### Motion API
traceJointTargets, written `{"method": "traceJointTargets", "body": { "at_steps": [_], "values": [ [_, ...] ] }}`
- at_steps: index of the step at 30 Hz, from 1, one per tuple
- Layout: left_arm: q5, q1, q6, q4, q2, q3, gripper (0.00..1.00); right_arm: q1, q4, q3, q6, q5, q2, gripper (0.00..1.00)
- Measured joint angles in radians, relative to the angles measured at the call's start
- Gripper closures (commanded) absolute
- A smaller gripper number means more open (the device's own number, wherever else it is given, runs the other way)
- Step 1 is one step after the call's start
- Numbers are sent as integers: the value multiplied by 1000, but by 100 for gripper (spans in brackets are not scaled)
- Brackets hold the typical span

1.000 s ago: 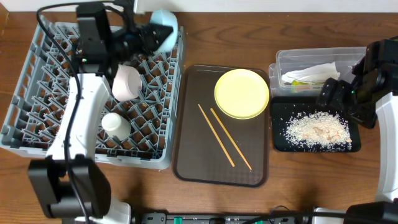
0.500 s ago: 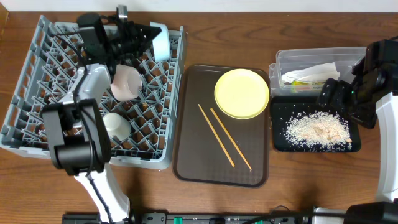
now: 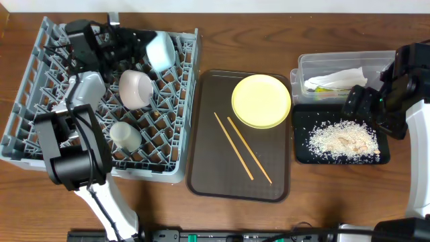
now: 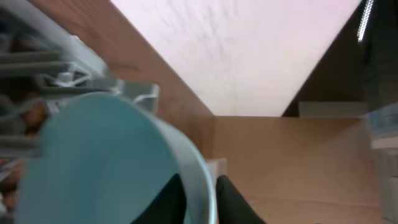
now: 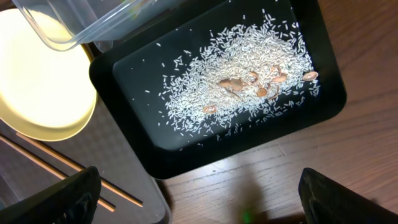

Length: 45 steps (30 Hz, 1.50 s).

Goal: Sort waste into correct bins and load items into the dishwasher
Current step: 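Carry the blue bowl left and set it in the rack's back row, then reach the left gripper down to a wooden chopstick and grasp it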

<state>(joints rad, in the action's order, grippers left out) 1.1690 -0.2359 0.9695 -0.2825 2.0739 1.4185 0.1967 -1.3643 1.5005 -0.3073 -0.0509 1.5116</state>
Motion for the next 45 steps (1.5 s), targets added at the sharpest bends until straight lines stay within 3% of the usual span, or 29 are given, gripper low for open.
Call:
{"method": "traceJointTargets", "body": {
  "at_steps": [3,6,11,25,30,35,40,45],
  "values": [
    [-5,-14,-63,18,6,0,59,0,-1,0,0,0,0,1],
    [-13,-29,-101,21,10,-1,36,0,-1,0,0,0,0,1],
    [-40,-73,-143,21,10,-1,18,0,-8,0,0,0,0,1],
    [-81,-175,-216,31,-12,-1,14,2,-7,0,0,0,0,1],
    [-168,-131,-379,273,-151,-5,14,4,-6,0,0,0,0,1],
    [-401,-5,-560,609,-336,-1,14,4,-2,0,0,0,0,1],
    [-619,165,-634,881,-457,1,14,4,-2,0,0,0,0,1],
    [-821,358,-630,1143,-492,1,14,4,0,0,0,0,0,1]
  ]
}}
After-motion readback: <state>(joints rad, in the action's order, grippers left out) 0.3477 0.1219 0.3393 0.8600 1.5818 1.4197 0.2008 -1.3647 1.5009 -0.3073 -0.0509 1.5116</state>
